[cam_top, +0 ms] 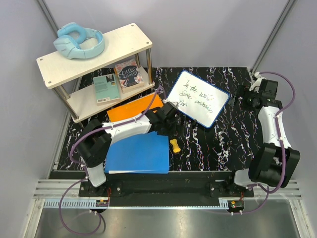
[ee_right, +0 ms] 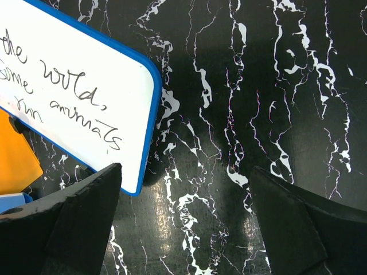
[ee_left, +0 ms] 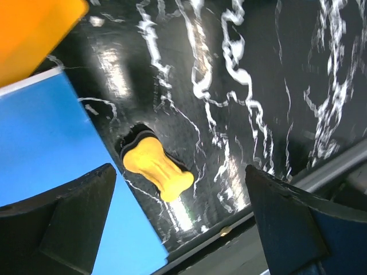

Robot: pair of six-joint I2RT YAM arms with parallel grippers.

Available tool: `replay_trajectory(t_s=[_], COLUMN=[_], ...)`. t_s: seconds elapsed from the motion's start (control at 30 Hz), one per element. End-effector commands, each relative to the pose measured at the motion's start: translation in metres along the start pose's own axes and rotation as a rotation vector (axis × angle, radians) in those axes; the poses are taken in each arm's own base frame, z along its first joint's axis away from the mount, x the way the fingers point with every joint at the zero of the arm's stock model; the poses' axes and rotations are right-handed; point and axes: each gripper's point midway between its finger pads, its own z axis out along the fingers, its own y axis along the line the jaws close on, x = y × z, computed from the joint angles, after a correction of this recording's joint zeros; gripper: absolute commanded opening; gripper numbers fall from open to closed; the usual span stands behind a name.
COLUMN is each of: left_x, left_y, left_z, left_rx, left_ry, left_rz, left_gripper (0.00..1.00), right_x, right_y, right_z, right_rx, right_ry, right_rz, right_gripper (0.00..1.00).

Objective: Erase the whiteboard

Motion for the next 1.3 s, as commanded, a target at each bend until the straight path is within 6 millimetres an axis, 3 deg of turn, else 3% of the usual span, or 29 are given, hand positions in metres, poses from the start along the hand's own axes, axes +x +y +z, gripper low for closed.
replay_trajectory(t_s=[0.0,0.13,0.5,0.9,1.13,1.23,1.27], left_x=[-0.012,0.004,0.039,0.038,0.043,0.043,0.046], left_y=[0.004,0.012,0.01,0.001,0.006,0.008,0.009], left_z=[-0.008,0.002,0.033,0.049,0.055,0.057,0.059], left_rx=[-0.093,-0.19,-0.27,-0.263,-0.279,-0.285,-0.291], left_ry=[-0.1,-0.046,0.047,0.064,0.081,0.088,0.099], left_rz=[-0.239,-0.268,-0.272,-0.243,-0.226,-0.212,-0.205], left_gripper=[0.99,0.93,0.77,0.58,0.36,0.35,0.31], right_x=[-0.008,-0.006,0.002,0.01,0.015,0.015,0.014], right_y=[0.004,0.007,0.001,-0.005,-0.001,-0.002,-0.003], right_z=[-0.011,-0.01,-0.005,0.003,0.003,0.004,0.003], right_rx=[-0.041,-0.069,-0.084,-0.098,-0.149,-0.153,-0.149], right_ry=[-0.047,-0.039,-0.015,0.019,0.037,0.037,0.036], right_rz=[-0.009,0.008,0.04,0.061,0.069,0.073,0.074], right_gripper=[1.0,1.0,1.0,1.0,1.0,1.0,1.0])
